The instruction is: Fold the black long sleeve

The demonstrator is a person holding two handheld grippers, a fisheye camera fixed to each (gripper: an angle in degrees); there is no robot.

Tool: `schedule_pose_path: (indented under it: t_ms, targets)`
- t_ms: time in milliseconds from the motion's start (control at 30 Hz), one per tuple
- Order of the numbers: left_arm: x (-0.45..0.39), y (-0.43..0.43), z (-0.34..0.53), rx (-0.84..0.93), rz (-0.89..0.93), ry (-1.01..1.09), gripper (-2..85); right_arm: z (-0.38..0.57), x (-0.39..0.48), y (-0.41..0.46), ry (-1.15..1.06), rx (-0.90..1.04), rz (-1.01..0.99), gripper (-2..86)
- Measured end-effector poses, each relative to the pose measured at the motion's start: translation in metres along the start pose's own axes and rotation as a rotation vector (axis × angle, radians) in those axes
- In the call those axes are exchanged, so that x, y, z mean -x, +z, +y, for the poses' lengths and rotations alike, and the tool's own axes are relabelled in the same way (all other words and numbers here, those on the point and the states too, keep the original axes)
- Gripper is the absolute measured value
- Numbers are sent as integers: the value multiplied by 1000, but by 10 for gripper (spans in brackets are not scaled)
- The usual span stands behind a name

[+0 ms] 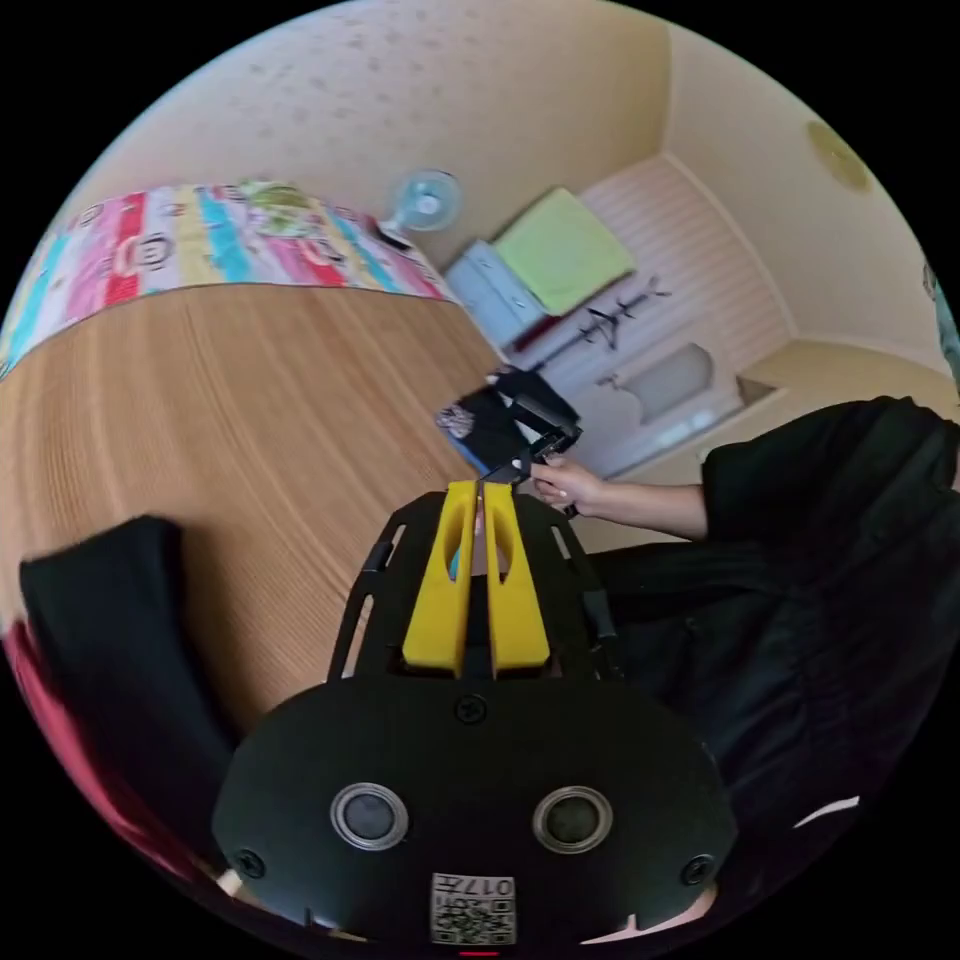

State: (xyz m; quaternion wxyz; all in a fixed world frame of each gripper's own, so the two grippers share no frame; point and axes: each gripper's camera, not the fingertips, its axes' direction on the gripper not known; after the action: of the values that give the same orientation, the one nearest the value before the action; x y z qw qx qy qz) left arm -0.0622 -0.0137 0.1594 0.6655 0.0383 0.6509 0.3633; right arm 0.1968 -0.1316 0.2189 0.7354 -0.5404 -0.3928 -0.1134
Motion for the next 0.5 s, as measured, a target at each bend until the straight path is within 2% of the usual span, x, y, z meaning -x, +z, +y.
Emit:
schedule_pose_path:
  t_ms: [67, 200, 267, 367, 433, 500]
  targets:
    - [-6, 26, -17, 53, 15, 18, -6, 51, -13, -30, 62, -96, 189, 6]
    - [-24, 96, -46, 146, 32, 17, -10, 130, -42, -68, 282, -331, 398, 6]
    - [-34, 128, -57, 172, 61, 20, -10, 181, -65, -93, 369, -483, 353, 7]
    - [-54, 178, -73, 191, 133, 46, -10, 235, -101, -126, 384, -647, 216, 11]
    - [-72, 217, -86, 226, 196, 119, -10, 260, -125, -148, 411, -714, 155, 16]
    - [-87, 239, -95, 237, 165, 180, -10, 282, -148, -171, 436, -781, 108, 25]
